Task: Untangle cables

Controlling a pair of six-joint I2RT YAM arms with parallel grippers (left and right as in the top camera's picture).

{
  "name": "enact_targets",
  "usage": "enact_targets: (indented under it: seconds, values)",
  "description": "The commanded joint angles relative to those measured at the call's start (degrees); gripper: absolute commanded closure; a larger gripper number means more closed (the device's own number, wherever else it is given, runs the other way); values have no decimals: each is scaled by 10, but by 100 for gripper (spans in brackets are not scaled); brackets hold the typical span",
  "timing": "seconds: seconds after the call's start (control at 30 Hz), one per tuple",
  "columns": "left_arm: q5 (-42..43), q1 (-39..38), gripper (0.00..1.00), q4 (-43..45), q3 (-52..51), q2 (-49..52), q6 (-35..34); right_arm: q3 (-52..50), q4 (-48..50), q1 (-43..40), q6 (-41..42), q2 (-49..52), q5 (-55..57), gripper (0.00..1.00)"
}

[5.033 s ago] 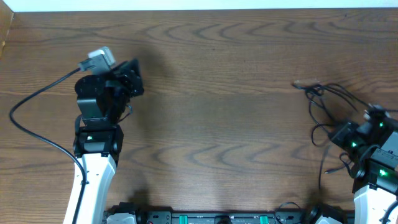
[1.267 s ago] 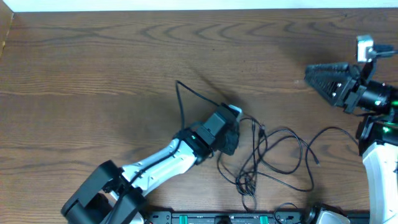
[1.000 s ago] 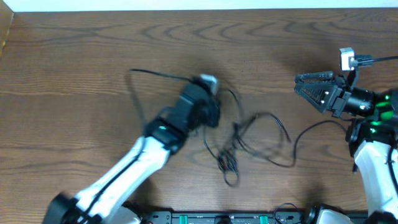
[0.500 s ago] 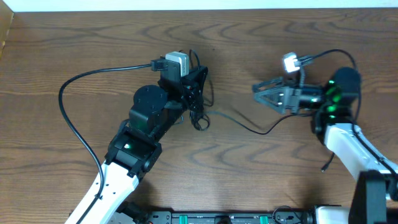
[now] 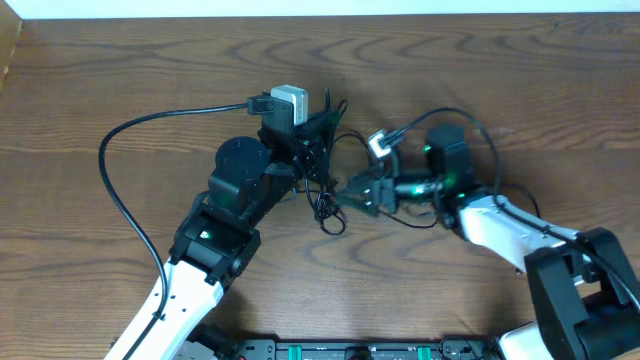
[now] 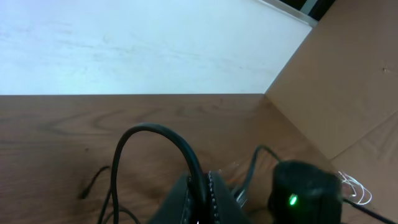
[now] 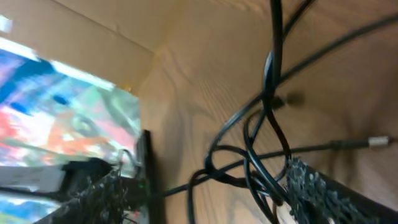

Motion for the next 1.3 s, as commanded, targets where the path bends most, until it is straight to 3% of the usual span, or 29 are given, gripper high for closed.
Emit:
enact_targets:
  seconds: [0.0, 0.2, 0.4, 0.53, 0.7, 0.83, 1.03, 1.17, 1.27]
  values:
    - [4, 2, 92, 2, 11, -2, -5, 0, -24, 32, -49, 8, 80, 26]
    - [2, 2, 92, 1, 11, -2, -5, 0, -34, 49, -48, 8, 51, 36]
    - [2, 2, 92, -12, 11, -2, -5, 0, -34, 49, -38, 8, 17, 62]
    - [2, 2, 92, -13, 11, -2, -5, 0, -33, 49, -30, 7, 12, 99]
    - [0, 2, 92, -46, 11, -2, -5, 0, 20, 14, -23, -5, -67, 99]
    - [-9, 2, 92, -125, 11, 0, -5, 0, 86, -49, 49, -45, -125, 99]
    - [-3, -10, 92, -227, 10, 34, -5, 0, 297, -134, 225, -134, -178, 99]
    - [-2, -40, 92, -238, 10, 84, -5, 4, 461, -153, 336, -180, -171, 99]
    - [-3, -65, 92, -230, 10, 132, -5, 19, 532, -162, 388, -199, -161, 99]
